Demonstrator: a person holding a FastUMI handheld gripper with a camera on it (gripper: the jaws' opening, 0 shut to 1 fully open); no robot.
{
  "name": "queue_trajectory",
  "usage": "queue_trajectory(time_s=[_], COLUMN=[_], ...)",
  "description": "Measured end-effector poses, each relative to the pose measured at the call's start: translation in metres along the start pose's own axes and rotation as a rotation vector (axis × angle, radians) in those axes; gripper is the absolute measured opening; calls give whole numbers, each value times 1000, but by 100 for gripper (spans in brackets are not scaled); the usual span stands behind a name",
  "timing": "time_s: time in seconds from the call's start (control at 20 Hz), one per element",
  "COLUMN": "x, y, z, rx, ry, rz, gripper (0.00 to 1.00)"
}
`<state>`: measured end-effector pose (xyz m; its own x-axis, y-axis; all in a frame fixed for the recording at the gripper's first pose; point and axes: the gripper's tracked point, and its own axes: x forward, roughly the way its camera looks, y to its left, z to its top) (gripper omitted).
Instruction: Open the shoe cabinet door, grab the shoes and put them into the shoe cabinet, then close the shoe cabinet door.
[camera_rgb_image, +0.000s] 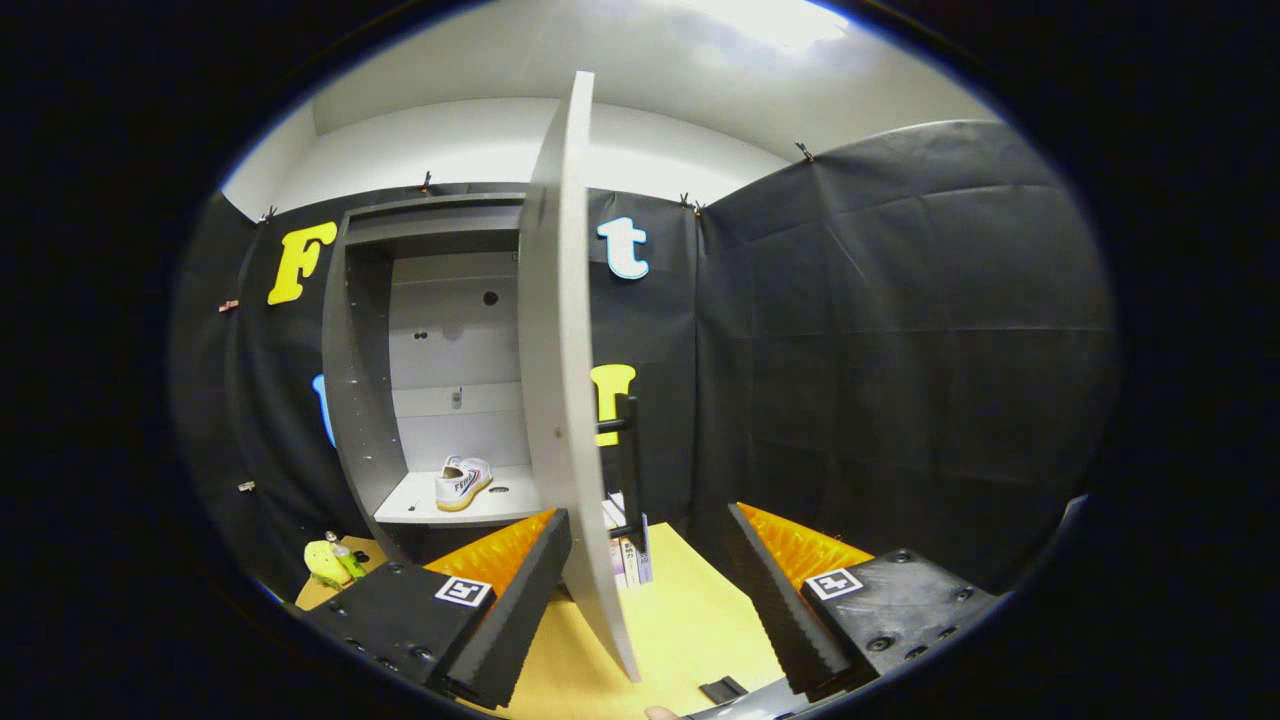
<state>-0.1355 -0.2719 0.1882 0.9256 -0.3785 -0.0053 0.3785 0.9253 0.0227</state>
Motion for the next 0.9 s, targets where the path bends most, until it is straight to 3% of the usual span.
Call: queue_trajectory(time_s=[0.2, 0.5, 0.9], x=[30, 61, 55], y=[-21, -11, 30], z=[-1, -3, -7], rx=[16, 46, 62], ry=[13, 43, 37], rz=[110, 292, 361], gripper=[98, 98, 98])
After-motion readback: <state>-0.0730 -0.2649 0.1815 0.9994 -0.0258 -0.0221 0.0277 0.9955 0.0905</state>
